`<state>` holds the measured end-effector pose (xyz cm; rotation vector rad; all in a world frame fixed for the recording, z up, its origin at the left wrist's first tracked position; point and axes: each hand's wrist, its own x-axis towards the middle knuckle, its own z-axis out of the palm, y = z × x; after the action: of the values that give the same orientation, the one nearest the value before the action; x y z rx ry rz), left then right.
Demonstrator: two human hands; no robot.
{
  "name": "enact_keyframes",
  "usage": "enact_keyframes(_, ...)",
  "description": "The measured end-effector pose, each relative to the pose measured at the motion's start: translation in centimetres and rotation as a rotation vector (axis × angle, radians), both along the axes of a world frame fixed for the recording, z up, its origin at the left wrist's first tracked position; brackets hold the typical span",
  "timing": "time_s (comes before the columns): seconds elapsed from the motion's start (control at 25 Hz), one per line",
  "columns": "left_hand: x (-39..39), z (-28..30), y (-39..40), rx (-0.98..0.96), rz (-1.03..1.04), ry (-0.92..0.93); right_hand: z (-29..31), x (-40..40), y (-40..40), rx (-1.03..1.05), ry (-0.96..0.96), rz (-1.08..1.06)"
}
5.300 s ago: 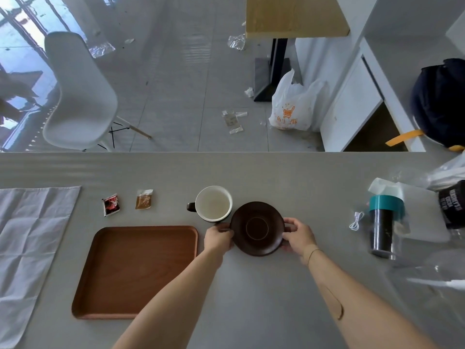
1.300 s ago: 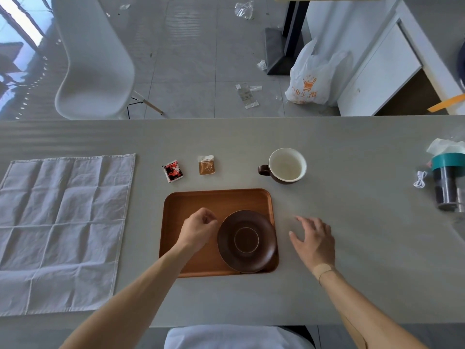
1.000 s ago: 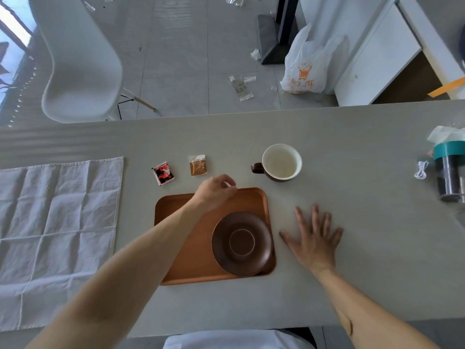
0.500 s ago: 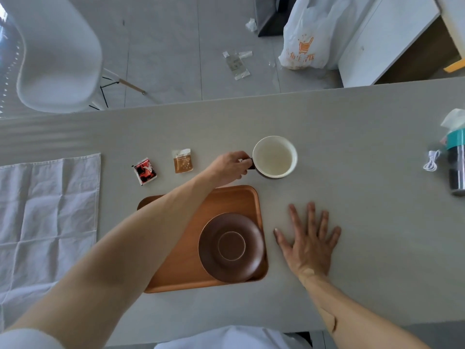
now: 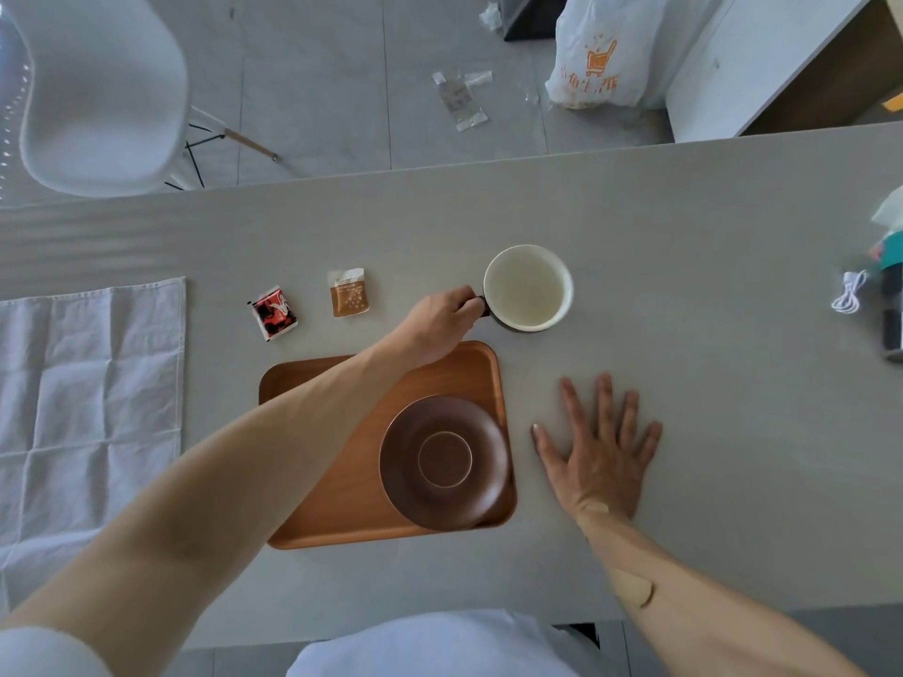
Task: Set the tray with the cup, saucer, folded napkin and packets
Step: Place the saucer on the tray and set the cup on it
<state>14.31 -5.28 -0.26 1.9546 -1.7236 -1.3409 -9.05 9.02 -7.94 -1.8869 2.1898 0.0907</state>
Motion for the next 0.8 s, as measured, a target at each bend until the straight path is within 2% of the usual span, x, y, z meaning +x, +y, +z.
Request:
enact_keyframes(0.16,2.0,1.3,3.4,-0.033,0.034,0.012,-0.2,-0.2,0.0,0.036,0.023,0.002)
enact_keyframes(0.48,7.0,3.6,11.5,-0.089,0.133,0.208,-0.6,-0.1,0.2,-0.032,-0.009,0.002)
enact_keyframes(0.8,7.9,2.4,19.0,-0.009,0.207,0.252,-0.2,0.0,0.3,-0.048,-0.028,0.008)
